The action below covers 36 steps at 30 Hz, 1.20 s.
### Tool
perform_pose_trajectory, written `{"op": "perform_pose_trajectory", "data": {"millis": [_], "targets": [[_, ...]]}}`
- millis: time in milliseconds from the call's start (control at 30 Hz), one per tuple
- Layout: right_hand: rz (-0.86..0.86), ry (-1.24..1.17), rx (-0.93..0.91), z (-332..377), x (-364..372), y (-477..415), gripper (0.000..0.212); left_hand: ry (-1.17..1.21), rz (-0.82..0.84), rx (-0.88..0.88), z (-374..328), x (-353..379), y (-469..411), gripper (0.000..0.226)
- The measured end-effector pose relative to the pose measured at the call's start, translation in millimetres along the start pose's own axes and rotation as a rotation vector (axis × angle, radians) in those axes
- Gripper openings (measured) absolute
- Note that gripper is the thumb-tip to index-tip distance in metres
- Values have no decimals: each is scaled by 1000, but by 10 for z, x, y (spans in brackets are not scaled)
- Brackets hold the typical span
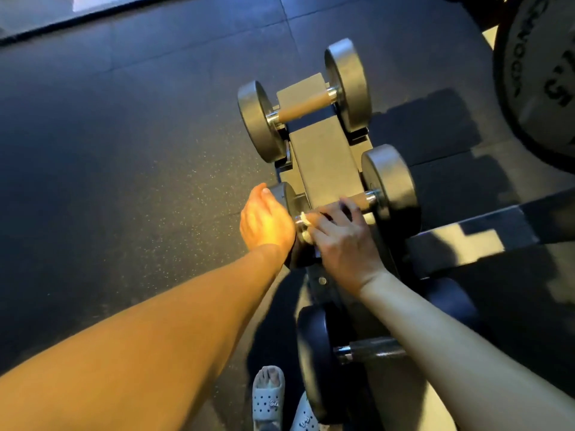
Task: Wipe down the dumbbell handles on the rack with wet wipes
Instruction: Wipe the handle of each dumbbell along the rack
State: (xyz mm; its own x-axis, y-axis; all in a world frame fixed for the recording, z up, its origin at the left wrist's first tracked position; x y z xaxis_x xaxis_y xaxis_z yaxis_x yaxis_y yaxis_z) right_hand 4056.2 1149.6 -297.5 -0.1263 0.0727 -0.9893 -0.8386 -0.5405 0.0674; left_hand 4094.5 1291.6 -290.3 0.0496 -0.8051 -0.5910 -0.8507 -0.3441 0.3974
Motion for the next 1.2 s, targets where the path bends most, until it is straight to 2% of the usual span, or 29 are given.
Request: {"op": "perform_pose_trajectory", "data": {"millis": [100,233,267,333,433,633,733,767,833,900,967,1033,1133,1200], "targets": [[-75,-396,293,-23,-259,-48,17,-23,3,9,-12,7,14,44],[55,-1353,892,-12,72,313,10,-17,-6,22,1,6,-6,43],[34,-1558,1052,-18,214,392,15,-14,-9,24,2,7,-7,42],[-136,-1945,1303,-49,455,417,37,-18,-12,22,9,6,0,41],[-300,-2303,1324,10,504,131,43,-27,-27,22,32,21,-24,39],[-205,-2295,1386,300,477,133,49,-51,-41,19,50,24,-39,33],[-160,-2096,1281,195,491,179,49,-41,-31,14,48,18,-25,36],[-180,-2012,1247,120,479,195,49,-40,-26,11,50,19,-22,36],[-344,-1891,1232,-43,383,253,45,-34,-16,12,41,17,-18,33],[-515,-1663,1241,-204,271,314,43,-34,-14,19,29,12,-19,34],[-548,-1431,1205,-233,203,275,39,-39,-17,23,28,12,-23,39],[-508,-1409,1138,-87,255,160,33,-37,-21,30,30,17,-26,40],[-267,-1479,1047,168,509,40,34,-33,-22,49,17,17,-20,38],[-156,-1327,999,130,451,64,23,-35,-20,49,17,16,-12,39]]}}
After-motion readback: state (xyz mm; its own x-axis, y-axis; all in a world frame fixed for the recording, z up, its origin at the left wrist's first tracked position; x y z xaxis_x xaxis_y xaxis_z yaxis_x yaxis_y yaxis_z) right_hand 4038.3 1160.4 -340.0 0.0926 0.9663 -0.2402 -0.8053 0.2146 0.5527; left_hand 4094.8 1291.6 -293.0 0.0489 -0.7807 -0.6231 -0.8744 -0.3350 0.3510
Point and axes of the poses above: each hand's wrist, its own y-axis away from the middle knuckle, its own x-axis out of the palm, z = x × y, the point moved 6 cm from there along -y, towards the middle knuckle, and after that the axes turned 13 degrees about z, right-handed, at the moved point
